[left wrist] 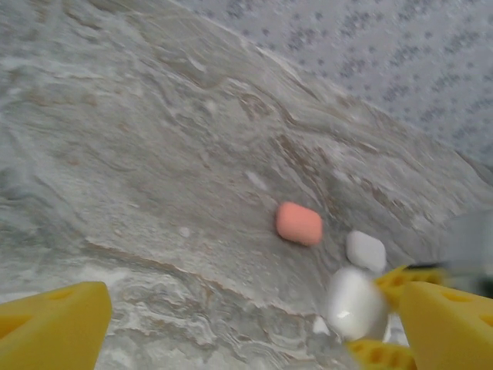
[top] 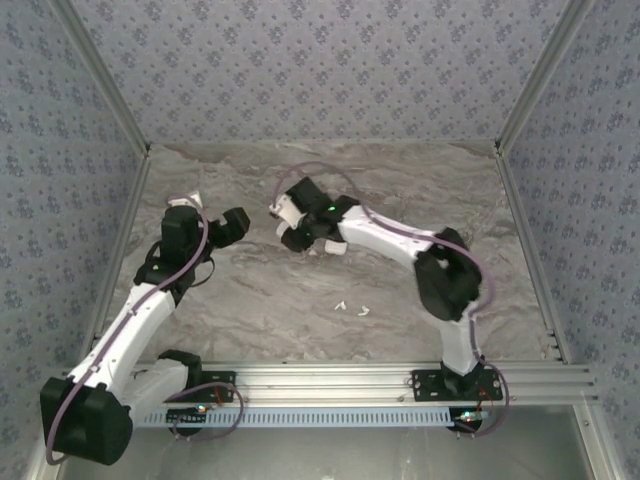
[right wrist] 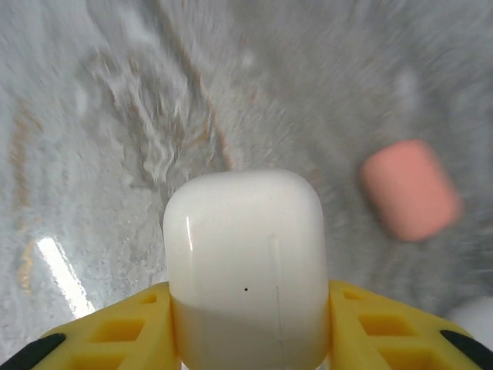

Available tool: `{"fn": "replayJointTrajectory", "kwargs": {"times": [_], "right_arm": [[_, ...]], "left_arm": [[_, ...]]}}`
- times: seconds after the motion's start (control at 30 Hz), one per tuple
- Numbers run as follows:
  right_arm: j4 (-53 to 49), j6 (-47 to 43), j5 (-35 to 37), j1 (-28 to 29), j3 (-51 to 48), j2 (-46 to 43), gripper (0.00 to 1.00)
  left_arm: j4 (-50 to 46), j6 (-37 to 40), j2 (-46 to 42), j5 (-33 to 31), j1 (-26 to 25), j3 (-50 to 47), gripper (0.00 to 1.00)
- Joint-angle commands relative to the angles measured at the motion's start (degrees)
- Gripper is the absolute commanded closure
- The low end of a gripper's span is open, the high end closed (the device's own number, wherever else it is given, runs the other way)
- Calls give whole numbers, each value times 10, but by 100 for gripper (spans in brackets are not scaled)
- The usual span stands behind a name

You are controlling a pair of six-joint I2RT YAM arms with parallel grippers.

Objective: Insert wireless bluetooth earbuds into charging case

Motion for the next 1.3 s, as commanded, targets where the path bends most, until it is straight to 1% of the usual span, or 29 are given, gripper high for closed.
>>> {"fn": "replayJointTrajectory", "kwargs": {"times": [0.0, 0.1, 0.2, 0.3, 0.43, 0.5, 0.57, 0.67, 0.73, 0.9, 1.0, 1.13, 1.27], "right_arm": [[67, -35, 21, -12, -60, -106, 60], [95, -75, 53, -17, -119, -188, 60], [116, -115, 70, -21, -162, -257, 61], [128, -149, 81, -19, -191, -312, 61], [142, -179, 79, -18, -217, -361, 61], [149, -193, 80, -14, -236, -380, 61], [152, -201, 79, -10, -242, -391, 61], [148, -211, 81, -4, -242, -396, 61], [147, -213, 84, 1, -242, -397, 61], [150, -214, 80, 7, -243, -398, 61], [158, -213, 78, 6, -248, -399, 61], [158, -211, 79, 4, -250, -399, 60], [159, -209, 88, 3, -250, -399, 60]], "left_arm": [[52, 37, 14, 121, 2, 39, 6], [120, 39, 21, 223, 2, 40, 8], [182, 31, 27, 301, -3, 44, 9], [211, 28, 37, 349, -22, 61, 9], [209, 32, 64, 387, -57, 92, 9], [214, 30, 81, 396, -75, 105, 9], [230, 20, 98, 399, -85, 111, 12], [281, -10, 126, 420, -95, 116, 17], [298, -20, 143, 428, -106, 122, 22], [290, -11, 180, 445, -136, 156, 34], [260, 11, 194, 444, -148, 173, 43], [248, 17, 208, 441, -153, 179, 53], [245, 17, 214, 444, -155, 179, 59]]}}
